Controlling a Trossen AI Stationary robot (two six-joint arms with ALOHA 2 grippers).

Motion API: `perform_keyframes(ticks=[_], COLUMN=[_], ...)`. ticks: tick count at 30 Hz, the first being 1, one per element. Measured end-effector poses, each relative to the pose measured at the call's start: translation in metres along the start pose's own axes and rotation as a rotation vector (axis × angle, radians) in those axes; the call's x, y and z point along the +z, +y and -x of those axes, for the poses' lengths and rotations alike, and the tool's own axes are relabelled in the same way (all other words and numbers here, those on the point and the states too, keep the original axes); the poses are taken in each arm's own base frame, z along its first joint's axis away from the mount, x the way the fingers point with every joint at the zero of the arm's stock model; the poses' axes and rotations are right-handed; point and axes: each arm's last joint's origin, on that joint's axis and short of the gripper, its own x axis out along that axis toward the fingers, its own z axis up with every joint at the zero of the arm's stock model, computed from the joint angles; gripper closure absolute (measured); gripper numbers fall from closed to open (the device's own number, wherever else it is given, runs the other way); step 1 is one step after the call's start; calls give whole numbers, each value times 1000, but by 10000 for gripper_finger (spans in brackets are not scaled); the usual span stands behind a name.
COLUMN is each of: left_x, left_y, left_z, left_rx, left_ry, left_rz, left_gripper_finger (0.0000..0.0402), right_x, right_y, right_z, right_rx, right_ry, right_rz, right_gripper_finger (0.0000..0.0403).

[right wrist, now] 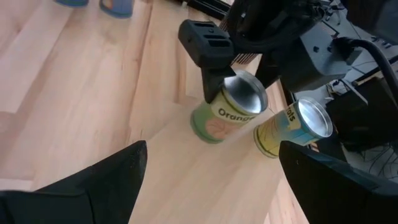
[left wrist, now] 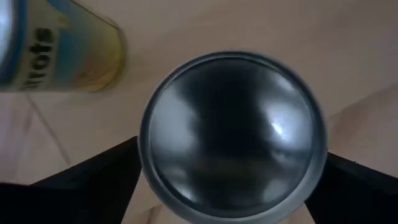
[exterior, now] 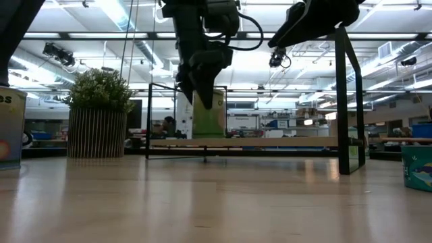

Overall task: Pick and place cans onto a shelf
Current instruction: Put the canned oranges on the shelf

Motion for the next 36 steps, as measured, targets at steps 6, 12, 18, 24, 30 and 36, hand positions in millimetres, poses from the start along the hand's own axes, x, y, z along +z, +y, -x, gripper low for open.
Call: perform_keyframes(ticks=[6, 12, 18, 24, 30, 36], left_x=[-8, -15, -24, -32, -38, -39], left_y=[-5, -16, -35, -58, -74, -73], left_z=[2, 6, 11, 18, 23, 26], left_rx=[107, 262, 311, 397, 467, 441], left_ry=[54, 66, 78, 43, 11, 24], left_rz=[-78, -127, -197, -286, -390, -412], left_gripper_finger=[12, 12, 13, 13, 13, 13], right_x=[0, 1, 1, 1, 2, -5], right_y=[0, 0, 0, 0, -2, -2], right_z=[0, 0, 0, 0, -7, -46], right_rx=[7, 7, 14, 17, 22, 21], right_ry=[-2, -10, -12, -12, -19, 36], right_rz=[1, -3, -11, -12, -21, 18], right_gripper_finger=[30, 30, 30, 30, 30, 30])
